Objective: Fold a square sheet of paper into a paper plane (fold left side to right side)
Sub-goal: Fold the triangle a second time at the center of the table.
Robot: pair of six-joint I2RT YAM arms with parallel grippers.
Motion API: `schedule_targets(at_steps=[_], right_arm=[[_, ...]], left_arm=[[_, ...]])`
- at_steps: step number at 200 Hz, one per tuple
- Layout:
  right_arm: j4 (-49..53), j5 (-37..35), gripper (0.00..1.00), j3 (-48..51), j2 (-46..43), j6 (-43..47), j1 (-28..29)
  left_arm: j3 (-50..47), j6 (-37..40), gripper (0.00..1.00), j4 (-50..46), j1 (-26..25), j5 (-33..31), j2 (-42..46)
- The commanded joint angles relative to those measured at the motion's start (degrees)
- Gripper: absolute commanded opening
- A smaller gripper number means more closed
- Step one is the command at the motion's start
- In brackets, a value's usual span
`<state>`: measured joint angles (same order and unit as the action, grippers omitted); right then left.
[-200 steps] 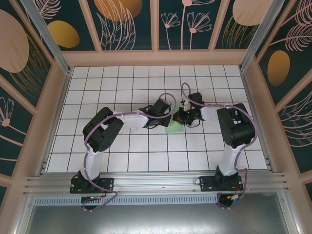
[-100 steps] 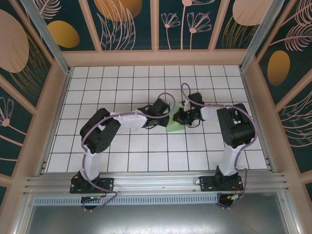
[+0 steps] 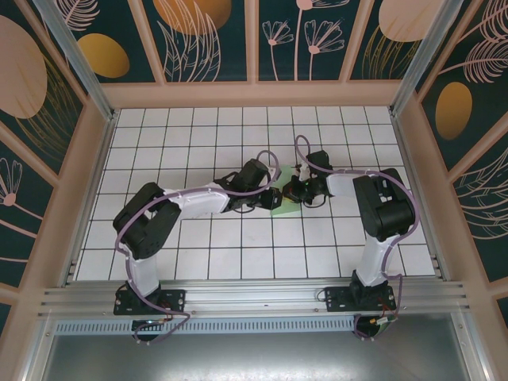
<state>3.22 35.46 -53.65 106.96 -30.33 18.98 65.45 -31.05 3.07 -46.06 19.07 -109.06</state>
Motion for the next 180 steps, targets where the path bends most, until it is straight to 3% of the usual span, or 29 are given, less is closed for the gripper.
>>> schedule_targets(at_steps=[1,180], right_arm=[[1.35,-1.14,0.0,0.27,1.26,0.97,0.36],[2.8,-1.49,0.0,-0.57,1.5,2.01,0.39]], left_arm=[[0.15,-1.58,0.1,2.37,0.1,4.44,-2.9],[-2.59,-1.83,0.07,-0.26,0.14,-0.95,-5.91]])
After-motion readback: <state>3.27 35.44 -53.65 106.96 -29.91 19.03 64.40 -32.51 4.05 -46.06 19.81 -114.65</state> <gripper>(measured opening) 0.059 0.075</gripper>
